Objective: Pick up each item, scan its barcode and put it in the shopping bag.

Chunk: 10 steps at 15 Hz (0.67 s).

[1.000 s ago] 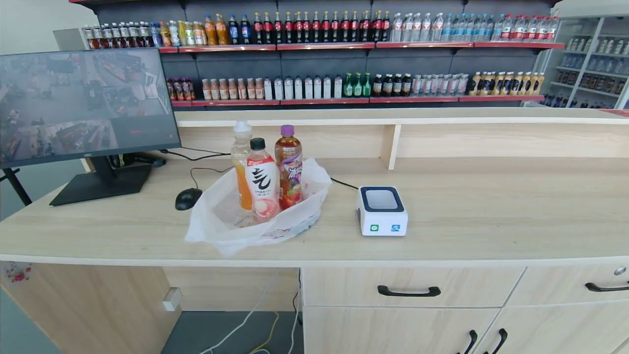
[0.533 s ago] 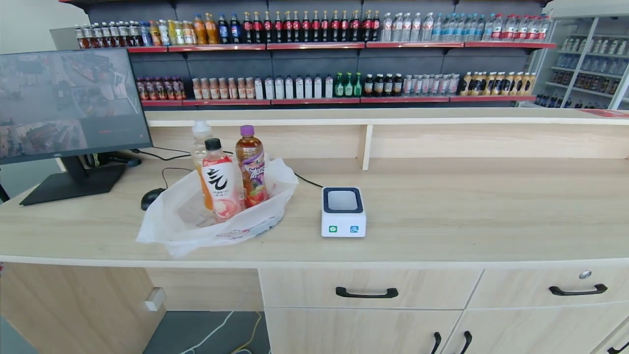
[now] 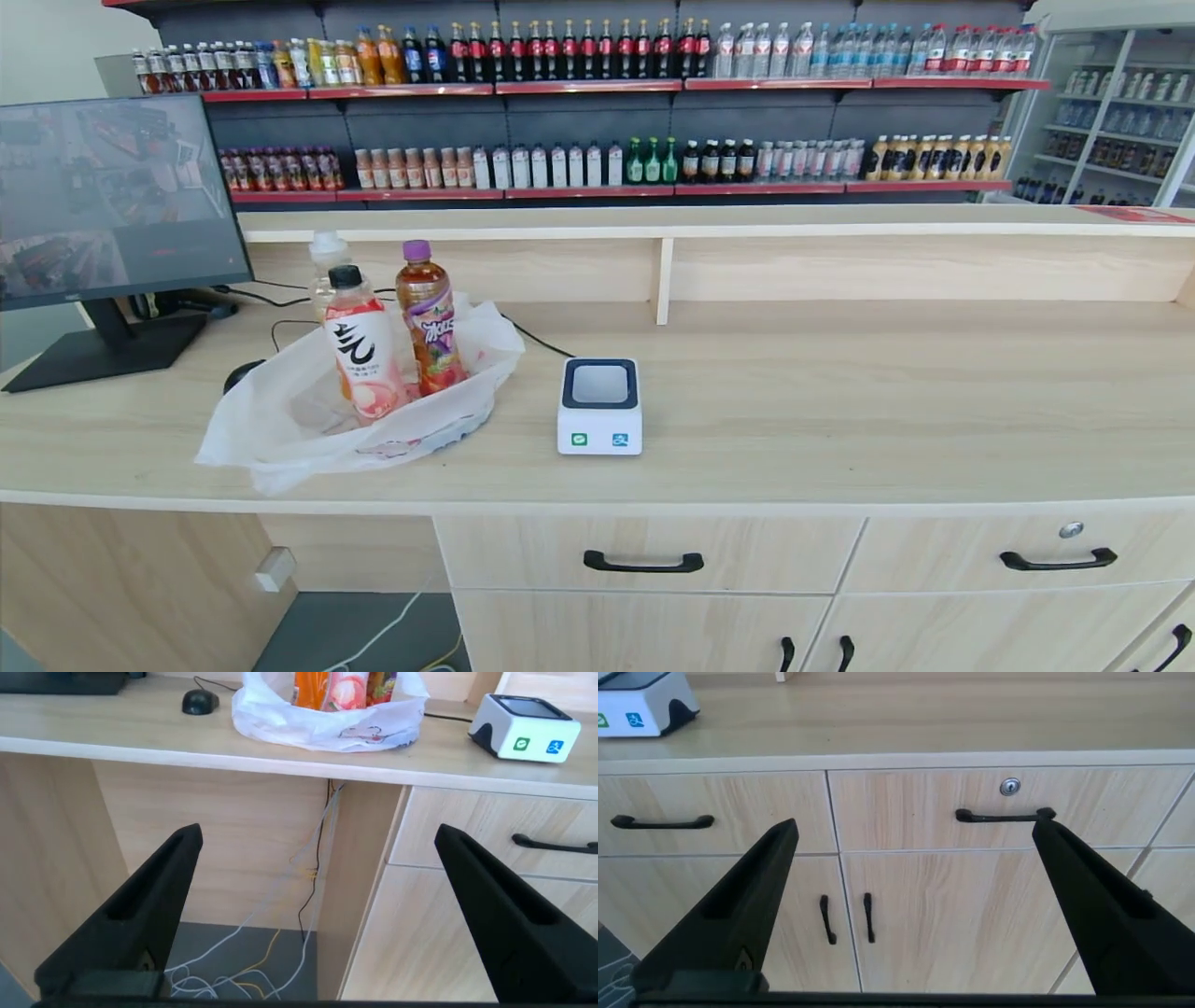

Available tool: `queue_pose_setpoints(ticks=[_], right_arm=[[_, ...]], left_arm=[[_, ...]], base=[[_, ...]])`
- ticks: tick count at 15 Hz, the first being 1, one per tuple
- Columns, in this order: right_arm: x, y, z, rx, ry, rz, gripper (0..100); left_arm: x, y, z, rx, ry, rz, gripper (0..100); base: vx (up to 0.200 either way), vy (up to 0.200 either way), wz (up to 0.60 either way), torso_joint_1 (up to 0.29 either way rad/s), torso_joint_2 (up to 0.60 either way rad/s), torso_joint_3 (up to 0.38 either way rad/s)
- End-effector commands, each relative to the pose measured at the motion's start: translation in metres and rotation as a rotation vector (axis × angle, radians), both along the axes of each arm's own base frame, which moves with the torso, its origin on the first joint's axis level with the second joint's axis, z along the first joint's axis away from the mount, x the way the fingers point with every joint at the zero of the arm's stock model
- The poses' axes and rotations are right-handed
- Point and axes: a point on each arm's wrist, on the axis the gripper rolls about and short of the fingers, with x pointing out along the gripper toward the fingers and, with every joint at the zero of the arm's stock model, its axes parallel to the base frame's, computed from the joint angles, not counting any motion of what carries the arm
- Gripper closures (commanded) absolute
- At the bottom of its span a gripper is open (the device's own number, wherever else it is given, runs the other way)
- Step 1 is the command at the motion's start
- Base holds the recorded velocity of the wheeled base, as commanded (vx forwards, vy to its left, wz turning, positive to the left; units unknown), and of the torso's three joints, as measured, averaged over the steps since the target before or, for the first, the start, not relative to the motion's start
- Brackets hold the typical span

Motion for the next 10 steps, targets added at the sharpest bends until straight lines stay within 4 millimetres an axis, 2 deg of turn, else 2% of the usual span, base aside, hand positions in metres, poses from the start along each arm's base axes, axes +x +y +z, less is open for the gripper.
queue_pose_setpoints(ticks=[1,10], right_arm=[[0.0000,0.0000,0.0001,0.000,-0.001,-0.001,0],[0.0000,0.0000,0.0001,0.000,-0.001,-0.001,0]], left_arm=[[-0.0001,0.0000,0.0001,0.000,-0.001,0.000,0],[0.0001,0.0000,-0.0003,0.000,0.001,0.000,0]], base=[[0.000,0.000,0.00,0.000,0.00,0.000],[0.000,0.000,0.00,0.000,0.00,0.000]])
